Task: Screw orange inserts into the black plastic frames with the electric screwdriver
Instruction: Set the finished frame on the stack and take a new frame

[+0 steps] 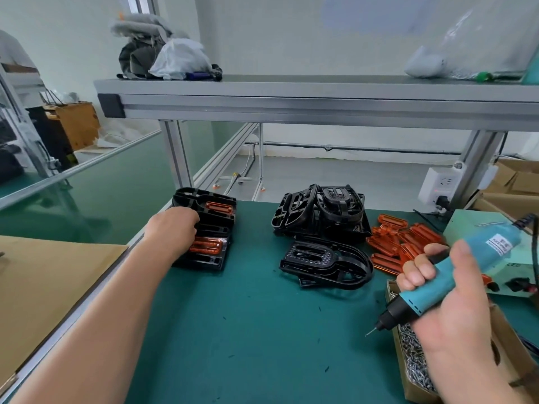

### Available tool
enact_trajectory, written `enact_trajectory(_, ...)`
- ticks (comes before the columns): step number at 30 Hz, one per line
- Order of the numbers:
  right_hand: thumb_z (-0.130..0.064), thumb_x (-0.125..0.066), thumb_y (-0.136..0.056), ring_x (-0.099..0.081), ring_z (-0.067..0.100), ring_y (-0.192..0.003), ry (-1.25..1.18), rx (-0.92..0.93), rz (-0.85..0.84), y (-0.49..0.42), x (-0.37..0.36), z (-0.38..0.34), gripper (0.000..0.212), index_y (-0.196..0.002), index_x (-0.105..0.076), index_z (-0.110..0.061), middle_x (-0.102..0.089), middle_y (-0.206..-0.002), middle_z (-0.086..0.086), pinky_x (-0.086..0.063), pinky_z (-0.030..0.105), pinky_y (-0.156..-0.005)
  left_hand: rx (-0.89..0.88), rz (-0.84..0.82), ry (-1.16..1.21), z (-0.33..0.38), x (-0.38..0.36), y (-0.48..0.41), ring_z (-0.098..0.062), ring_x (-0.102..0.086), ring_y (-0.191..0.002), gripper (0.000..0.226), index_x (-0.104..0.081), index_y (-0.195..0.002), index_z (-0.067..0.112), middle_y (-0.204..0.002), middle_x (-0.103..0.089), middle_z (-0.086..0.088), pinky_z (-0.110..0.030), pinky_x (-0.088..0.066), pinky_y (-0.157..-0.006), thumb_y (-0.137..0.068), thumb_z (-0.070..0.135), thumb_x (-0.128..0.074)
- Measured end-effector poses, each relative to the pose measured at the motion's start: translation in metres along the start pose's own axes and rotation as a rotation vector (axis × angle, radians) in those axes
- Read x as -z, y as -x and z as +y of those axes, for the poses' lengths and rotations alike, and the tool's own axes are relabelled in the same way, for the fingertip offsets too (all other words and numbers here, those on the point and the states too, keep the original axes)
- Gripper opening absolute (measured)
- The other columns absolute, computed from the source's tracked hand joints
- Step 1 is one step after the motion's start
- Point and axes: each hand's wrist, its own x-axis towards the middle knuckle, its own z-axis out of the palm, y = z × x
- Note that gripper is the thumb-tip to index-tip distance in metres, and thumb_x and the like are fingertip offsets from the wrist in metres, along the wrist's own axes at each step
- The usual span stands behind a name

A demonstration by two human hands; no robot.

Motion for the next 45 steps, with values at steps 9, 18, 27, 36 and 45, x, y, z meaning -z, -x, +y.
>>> enact_trajectory(9, -0.050, -0.059, -0.104, -0.046, 0.010, -0.059, 0.008, 0.013, -0.012, 0.000, 0.002, 0.001, 0.033, -0.087, -0.066, -0.023, -0.047, -0.068, -0.006, -0.045, 0.020, -0.055, 0.023, 0.145, 0.152, 0.011, -0.007, 0.019, -0.030, -0.068, -0.097, 0.020, -0.072, -0.115, 0.025, -0.104, -0.073, -0.001, -0.035, -0.044, -0.068, -0.100, 0.025, -0.058)
enact_trajectory(18, -0.048, -0.062, -0.104, -0.046, 0.010, -0.059, -0.006, 0.008, 0.002, 0.002, -0.001, 0.000, 0.032, -0.086, -0.068, -0.022, -0.047, -0.068, -0.005, -0.045, 0.021, -0.055, -0.183, 0.102, 0.575, 0.116, 0.007, 0.103, -0.013, -0.067, -0.083, 0.014, -0.069, -0.098, 0.036, -0.083, -0.071, 0.015, -0.029, -0.044, -0.066, -0.096, 0.044, -0.058)
enact_trajectory(27, -0.051, -0.067, -0.100, -0.046, 0.010, -0.059, -0.019, -0.003, 0.020, 0.001, 0.005, -0.001, 0.032, -0.087, -0.068, -0.022, -0.047, -0.069, -0.005, -0.047, 0.021, -0.055, -0.596, 0.178, 0.327, 0.218, 0.007, 0.129, -0.031, -0.067, -0.086, 0.015, -0.055, -0.098, 0.021, -0.094, -0.066, -0.001, -0.038, -0.040, -0.060, -0.101, 0.035, -0.059)
enact_trajectory(36, -0.050, -0.069, -0.099, -0.047, 0.010, -0.060, -0.033, -0.011, 0.025, 0.002, 0.003, -0.002, 0.031, -0.087, -0.068, -0.022, -0.048, -0.070, -0.005, -0.048, 0.022, -0.056, -0.642, 0.283, 0.273, 0.221, -0.002, 0.128, -0.026, -0.064, -0.075, 0.016, -0.045, -0.096, 0.021, -0.090, -0.064, 0.001, -0.037, -0.036, -0.056, -0.102, 0.025, -0.060)
enact_trajectory(45, -0.051, -0.069, -0.099, -0.047, 0.010, -0.059, -0.056, -0.010, 0.037, 0.000, 0.002, -0.003, 0.032, -0.085, -0.069, -0.021, -0.047, -0.069, -0.005, -0.046, 0.021, -0.055, -0.296, 0.201, 1.015, 0.163, 0.041, 0.153, -0.012, -0.046, -0.054, 0.019, -0.045, -0.081, 0.029, -0.061, -0.053, 0.013, -0.026, -0.037, -0.049, -0.085, 0.046, -0.050)
